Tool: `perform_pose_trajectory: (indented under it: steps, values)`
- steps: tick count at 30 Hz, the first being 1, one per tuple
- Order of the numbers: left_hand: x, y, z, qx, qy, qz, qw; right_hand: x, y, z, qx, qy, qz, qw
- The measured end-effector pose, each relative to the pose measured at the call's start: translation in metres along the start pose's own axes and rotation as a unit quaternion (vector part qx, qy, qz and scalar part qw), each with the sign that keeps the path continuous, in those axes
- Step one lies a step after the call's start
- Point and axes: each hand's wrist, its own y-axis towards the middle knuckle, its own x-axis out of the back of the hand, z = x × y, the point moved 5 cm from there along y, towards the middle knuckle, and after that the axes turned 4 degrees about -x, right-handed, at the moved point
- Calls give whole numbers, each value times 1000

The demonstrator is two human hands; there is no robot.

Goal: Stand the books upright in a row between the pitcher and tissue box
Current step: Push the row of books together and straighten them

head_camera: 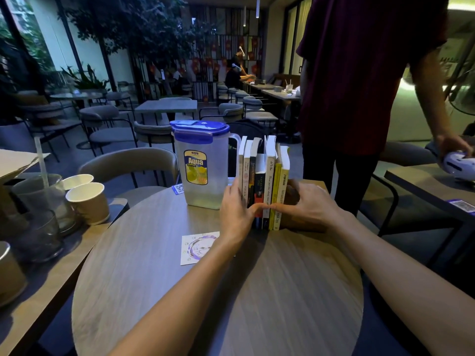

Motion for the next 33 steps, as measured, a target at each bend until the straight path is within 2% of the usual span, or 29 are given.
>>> perform_pose_trajectory:
  steps: [6, 14, 19, 26, 33]
  values:
    - [1, -2, -2, 1, -13, -7, 1000, 1, -1, 0, -2, -7, 11, 1000]
    - [20, 8, 9, 25, -63, 50, 996, 14, 3, 7, -13, 31, 76, 997]
    - [26, 11, 14, 37, -69, 63, 995, 14, 3, 17, 2, 24, 46, 999]
    - [26, 10, 13, 35, -70, 64, 995, 1, 1, 17, -9, 85, 8, 996]
    - [23, 9, 15, 24, -50, 72, 996, 1, 0, 18, -32, 56, -5, 998]
